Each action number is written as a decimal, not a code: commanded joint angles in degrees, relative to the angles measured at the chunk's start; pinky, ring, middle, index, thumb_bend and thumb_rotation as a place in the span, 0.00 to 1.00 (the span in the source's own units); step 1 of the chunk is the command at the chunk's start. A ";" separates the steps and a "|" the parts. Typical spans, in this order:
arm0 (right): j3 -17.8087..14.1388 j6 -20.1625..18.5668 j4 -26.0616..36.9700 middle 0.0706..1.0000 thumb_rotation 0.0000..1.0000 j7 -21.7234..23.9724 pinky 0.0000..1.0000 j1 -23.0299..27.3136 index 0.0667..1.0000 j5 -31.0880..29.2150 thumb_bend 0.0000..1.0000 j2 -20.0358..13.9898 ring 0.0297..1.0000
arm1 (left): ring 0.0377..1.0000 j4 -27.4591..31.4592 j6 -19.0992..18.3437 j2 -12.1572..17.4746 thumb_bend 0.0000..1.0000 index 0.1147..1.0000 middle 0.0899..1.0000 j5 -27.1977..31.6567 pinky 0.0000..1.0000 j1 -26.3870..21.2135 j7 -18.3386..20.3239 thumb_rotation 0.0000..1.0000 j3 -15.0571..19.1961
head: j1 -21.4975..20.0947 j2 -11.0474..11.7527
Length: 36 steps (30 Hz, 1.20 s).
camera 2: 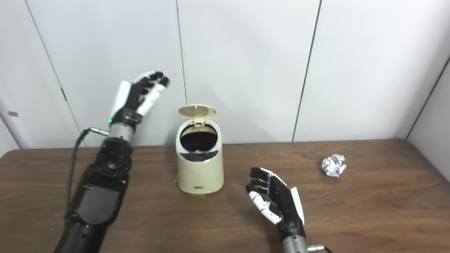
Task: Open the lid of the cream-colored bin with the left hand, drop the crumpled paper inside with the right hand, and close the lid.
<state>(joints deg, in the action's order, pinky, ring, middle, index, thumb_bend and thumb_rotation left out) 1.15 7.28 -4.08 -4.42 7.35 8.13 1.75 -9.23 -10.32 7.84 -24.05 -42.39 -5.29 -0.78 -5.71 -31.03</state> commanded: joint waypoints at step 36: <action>4.61 -10.03 16.74 0.80 0.38 1.44 0.64 6.17 0.80 33.76 0.76 -15.39 0.74 | 0.73 12.71 24.73 -2.56 0.26 0.68 0.70 21.34 0.69 32.58 3.24 0.67 4.72 | -2.17 0.68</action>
<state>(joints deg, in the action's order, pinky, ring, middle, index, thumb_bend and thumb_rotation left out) 5.69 -2.83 11.37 -3.29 10.74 38.29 -11.17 2.95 11.43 5.17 -2.72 -8.43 -1.90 3.97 -7.82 -30.32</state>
